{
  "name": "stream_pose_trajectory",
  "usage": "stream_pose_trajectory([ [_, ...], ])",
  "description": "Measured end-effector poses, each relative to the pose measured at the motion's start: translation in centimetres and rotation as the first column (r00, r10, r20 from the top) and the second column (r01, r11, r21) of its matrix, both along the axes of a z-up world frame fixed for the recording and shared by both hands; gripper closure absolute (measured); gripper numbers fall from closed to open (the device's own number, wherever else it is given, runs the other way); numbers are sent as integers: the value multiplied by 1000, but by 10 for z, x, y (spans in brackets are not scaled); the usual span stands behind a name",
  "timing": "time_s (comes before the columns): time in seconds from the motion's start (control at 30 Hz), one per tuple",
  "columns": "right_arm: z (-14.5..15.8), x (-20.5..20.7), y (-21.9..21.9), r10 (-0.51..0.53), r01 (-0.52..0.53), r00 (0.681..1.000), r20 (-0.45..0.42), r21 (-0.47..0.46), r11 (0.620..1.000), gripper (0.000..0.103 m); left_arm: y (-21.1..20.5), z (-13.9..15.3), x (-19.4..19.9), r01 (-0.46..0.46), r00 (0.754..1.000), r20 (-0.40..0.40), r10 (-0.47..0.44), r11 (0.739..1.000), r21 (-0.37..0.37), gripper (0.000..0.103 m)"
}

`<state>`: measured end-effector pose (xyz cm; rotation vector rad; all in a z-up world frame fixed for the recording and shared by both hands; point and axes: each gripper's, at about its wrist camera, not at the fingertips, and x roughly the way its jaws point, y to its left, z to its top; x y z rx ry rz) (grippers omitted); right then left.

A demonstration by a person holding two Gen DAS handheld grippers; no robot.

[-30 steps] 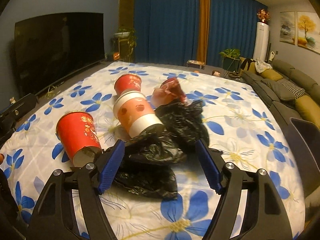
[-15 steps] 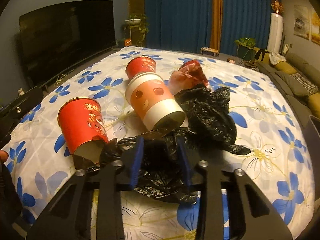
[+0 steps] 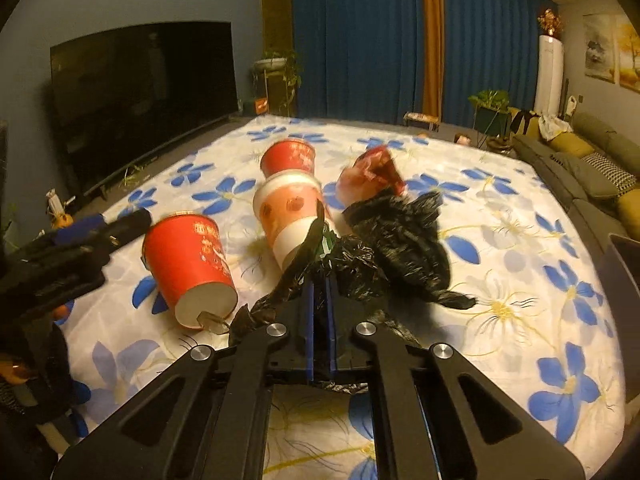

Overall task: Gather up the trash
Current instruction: 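Grasp the black plastic bag with the right tool while the left tool grasps the red paper cup, then carry the black bag and red cup over the grey bin with both tools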

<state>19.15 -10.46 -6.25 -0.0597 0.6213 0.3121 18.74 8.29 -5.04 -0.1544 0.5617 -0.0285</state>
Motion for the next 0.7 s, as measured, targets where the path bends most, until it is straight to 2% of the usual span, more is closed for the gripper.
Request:
stream_pose_trajectory([
  [0.23, 13, -13, -12, -20, 19, 999, 35, 18, 1000, 97, -2, -12, 18, 140, 985, -98, -145, 988, -62, 49],
  [0.3, 15, -17, -16, -26, 25, 999, 41, 24, 999, 97, -2, -12, 15, 165, 980, -96, -172, 983, -75, 57],
  [0.37, 16, -19, -19, -29, 28, 999, 45, 29, 999, 97, -1, -12, 12, 194, 973, -105, -205, 976, -100, 71],
  [0.47, 19, -22, -24, -44, 42, 997, 56, 40, 998, 97, 1, -15, 8, 216, 966, -115, -233, 965, -150, 83],
  [0.57, 19, -26, -28, -54, 52, 997, 59, 38, 998, 97, -2, -17, 0, 226, 962, -110, -250, 955, -192, 94],
  [0.7, 18, -31, -33, -67, 65, 996, 62, 38, 997, 97, -8, -15, -10, 229, 964, -91, -252, 951, -209, 101],
])
